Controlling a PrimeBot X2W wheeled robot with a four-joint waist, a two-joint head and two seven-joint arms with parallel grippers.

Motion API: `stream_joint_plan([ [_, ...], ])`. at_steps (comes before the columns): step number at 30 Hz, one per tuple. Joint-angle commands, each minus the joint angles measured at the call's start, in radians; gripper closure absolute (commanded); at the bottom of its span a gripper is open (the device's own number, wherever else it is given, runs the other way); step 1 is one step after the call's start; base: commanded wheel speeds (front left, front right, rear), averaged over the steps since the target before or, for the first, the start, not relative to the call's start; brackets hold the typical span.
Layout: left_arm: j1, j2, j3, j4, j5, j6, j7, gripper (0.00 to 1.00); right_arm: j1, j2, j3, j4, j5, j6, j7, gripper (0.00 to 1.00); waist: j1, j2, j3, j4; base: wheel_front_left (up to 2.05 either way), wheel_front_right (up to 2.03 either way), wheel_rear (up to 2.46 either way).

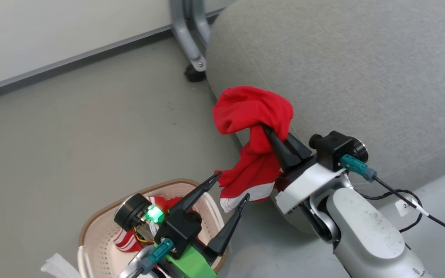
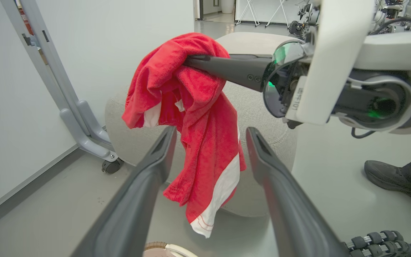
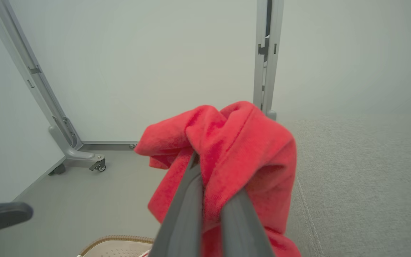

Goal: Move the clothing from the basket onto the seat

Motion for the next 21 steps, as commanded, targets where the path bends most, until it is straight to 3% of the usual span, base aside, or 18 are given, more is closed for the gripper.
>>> stream_joint_plan([
  [1, -0.021, 0.014, 0.002, -0.006, 0.009, -0.004, 0.006, 0.0, 0.004, 0.001, -0.017, 0.007, -0.005, 0.0, -0.009, 1.0, 0.0, 0.0, 0.072, -0.103, 0.0, 0.0, 0.0],
  [11, -0.091, 0.015, -0.005, -0.037, 0.022, -0.015, 0.024, 0.0, -0.1, -0.024, -0.176, 0.078, 0.031, 0.0, -0.03, 1.0, 0.0, 0.0, 0.169, -0.119, 0.0, 0.0, 0.0],
  [21, -0.243, 0.04, 0.014, -0.084, 0.084, -0.03, 0.036, 0.0, -0.337, -0.142, -0.406, 0.095, 0.018, 0.0, -0.032, 1.0, 0.0, 0.0, 0.376, -0.011, 0.0, 0.0, 0.0],
])
